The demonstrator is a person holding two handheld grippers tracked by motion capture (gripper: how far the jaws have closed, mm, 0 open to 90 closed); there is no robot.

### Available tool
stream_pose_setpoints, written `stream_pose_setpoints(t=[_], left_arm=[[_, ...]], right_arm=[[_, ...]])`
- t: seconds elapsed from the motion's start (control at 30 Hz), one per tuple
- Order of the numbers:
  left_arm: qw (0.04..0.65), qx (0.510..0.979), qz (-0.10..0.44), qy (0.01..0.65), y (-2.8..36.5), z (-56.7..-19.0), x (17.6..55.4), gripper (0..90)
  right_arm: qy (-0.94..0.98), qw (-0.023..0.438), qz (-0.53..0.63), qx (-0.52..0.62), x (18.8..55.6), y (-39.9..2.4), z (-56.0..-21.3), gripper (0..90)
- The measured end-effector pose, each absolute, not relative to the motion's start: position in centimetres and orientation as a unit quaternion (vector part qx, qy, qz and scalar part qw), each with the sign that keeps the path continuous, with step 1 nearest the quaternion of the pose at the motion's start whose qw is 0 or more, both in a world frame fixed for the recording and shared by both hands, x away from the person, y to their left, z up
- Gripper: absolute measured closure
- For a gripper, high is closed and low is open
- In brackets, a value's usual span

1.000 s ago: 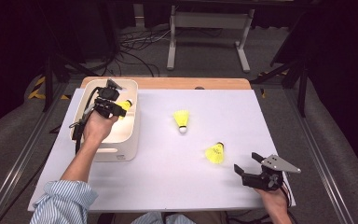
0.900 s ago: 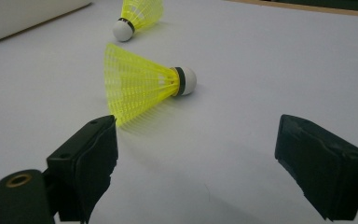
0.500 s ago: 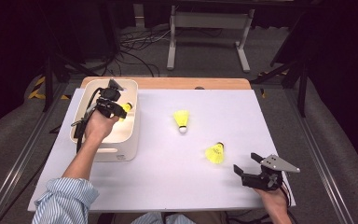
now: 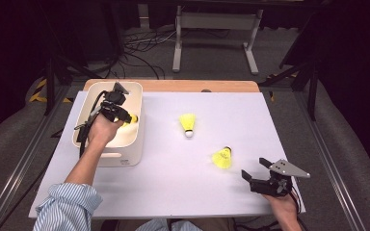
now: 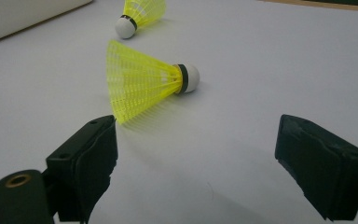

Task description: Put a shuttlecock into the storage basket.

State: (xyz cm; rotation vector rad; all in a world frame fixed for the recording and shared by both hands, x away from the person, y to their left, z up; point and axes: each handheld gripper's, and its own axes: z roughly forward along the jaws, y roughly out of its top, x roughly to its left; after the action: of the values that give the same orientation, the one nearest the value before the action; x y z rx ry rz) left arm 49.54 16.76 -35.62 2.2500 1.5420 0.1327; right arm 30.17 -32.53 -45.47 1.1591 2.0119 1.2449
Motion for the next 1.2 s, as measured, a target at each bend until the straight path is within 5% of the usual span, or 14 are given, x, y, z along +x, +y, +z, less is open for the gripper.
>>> stream_pose_setpoints(t=[0.1,0.33,1.2], left_arm=[[0.203,0.808,0.052,0.551,16.7,-35.5,49.3,62.9],[0.218,0.806,0.059,0.547,16.8,-34.7,48.5,51.0],[0.239,0.809,0.072,0.532,17.1,-33.4,46.2,41.0]], right_arm=[[0.739,0.252,0.457,0.425,30.1,-32.5,-45.4,13.8],[0.740,0.252,0.456,0.425,30.2,-32.5,-45.5,13.8],[0.737,0.255,0.456,0.430,30.1,-32.5,-45.4,13.8]])
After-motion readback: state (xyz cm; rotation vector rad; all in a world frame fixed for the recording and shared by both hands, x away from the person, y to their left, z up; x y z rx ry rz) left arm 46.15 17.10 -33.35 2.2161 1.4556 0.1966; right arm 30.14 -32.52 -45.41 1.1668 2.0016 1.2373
